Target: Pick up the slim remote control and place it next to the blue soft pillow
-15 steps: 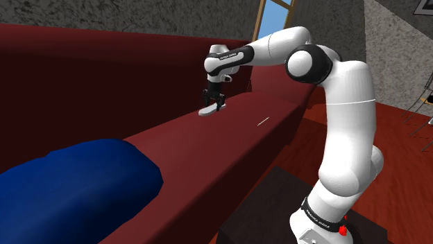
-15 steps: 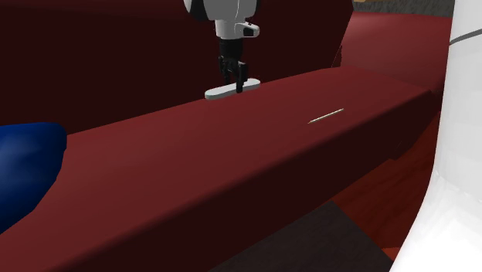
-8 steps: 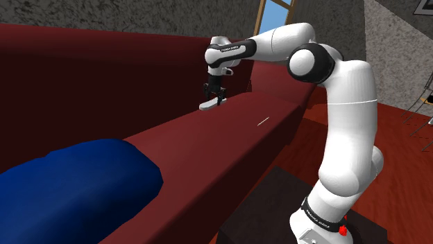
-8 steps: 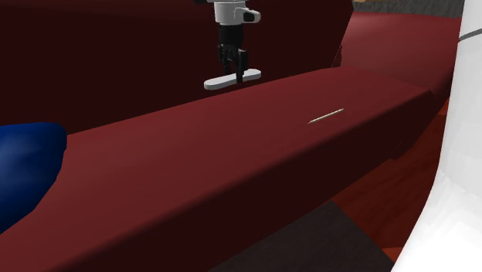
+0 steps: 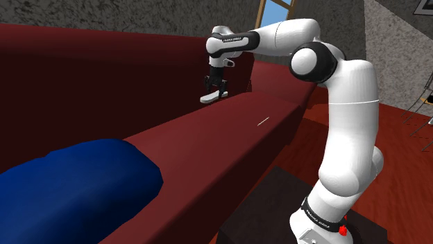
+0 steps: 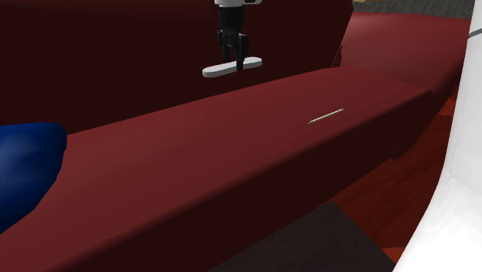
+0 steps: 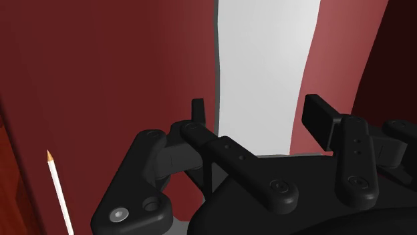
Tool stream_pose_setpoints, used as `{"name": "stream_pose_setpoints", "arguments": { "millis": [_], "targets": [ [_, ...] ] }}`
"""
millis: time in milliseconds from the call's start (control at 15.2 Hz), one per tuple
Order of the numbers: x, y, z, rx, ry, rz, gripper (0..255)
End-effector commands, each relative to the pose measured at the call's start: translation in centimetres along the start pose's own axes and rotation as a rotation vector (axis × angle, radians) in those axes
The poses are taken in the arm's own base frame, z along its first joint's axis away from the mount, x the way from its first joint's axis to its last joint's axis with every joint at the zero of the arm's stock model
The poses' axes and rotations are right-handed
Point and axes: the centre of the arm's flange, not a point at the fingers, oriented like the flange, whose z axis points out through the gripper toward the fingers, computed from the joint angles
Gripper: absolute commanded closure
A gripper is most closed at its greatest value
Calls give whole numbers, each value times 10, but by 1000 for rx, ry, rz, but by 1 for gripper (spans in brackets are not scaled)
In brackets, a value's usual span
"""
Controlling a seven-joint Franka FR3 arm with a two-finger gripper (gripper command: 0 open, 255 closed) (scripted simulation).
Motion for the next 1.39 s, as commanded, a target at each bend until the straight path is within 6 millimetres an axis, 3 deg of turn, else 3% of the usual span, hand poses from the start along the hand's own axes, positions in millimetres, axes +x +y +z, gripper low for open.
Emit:
{"name": "stream_pose_setpoints", "arguments": {
  "millis": [0, 528, 1320],
  "targets": [
    [0, 0, -12, 0, 0, 0, 255],
    [0, 2, -50, 0, 0, 0, 255],
    [-159, 11, -51, 0, 0, 0, 255]
  ]
}}
